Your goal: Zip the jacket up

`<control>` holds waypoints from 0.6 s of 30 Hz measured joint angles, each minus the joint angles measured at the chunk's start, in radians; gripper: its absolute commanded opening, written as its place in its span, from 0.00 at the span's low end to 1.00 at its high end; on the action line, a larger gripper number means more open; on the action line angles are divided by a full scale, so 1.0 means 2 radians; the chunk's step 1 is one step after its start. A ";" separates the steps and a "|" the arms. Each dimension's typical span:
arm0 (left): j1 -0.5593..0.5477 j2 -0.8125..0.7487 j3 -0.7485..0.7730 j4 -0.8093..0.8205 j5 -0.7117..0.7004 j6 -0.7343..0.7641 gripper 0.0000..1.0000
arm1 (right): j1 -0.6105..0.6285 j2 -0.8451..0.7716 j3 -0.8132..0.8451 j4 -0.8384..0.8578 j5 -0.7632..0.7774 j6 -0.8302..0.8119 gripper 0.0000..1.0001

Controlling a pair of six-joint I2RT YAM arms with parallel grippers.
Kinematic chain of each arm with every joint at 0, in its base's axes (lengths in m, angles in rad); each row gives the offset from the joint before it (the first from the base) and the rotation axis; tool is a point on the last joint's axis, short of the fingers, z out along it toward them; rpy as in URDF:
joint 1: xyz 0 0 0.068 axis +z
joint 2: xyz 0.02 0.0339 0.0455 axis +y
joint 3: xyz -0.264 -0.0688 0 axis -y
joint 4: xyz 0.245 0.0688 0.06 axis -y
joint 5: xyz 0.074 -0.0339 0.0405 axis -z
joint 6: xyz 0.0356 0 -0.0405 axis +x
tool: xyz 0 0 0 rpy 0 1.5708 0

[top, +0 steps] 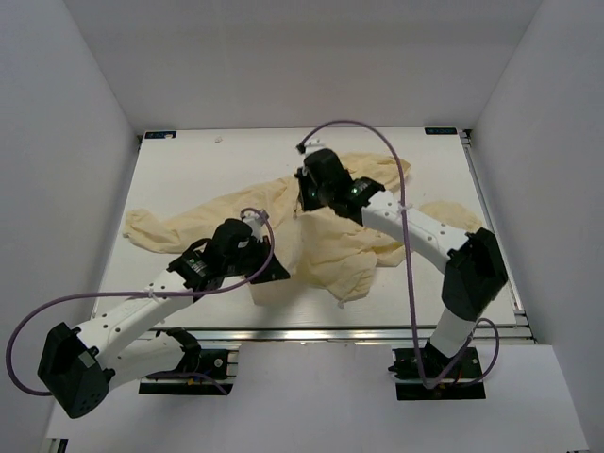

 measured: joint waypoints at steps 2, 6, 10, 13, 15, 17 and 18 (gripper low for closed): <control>-0.003 -0.013 -0.027 -0.020 0.028 -0.005 0.00 | -0.030 0.029 0.041 0.012 0.018 0.002 0.00; -0.006 -0.018 -0.072 -0.064 0.062 -0.013 0.00 | -0.091 0.076 0.103 0.022 0.049 -0.001 0.00; -0.006 -0.039 -0.101 -0.085 0.083 -0.026 0.00 | -0.138 0.142 0.183 0.020 0.058 -0.013 0.00; -0.006 -0.052 -0.113 -0.091 0.097 -0.031 0.00 | -0.168 0.204 0.251 0.022 0.060 -0.024 0.00; -0.006 -0.053 -0.123 -0.090 0.107 -0.033 0.00 | -0.187 0.250 0.299 0.022 0.061 -0.031 0.00; -0.005 -0.053 -0.137 -0.078 0.108 -0.036 0.00 | -0.204 0.302 0.355 0.019 0.053 -0.037 0.00; -0.002 -0.051 -0.138 -0.068 0.105 -0.037 0.00 | -0.209 0.322 0.373 0.013 0.051 -0.038 0.00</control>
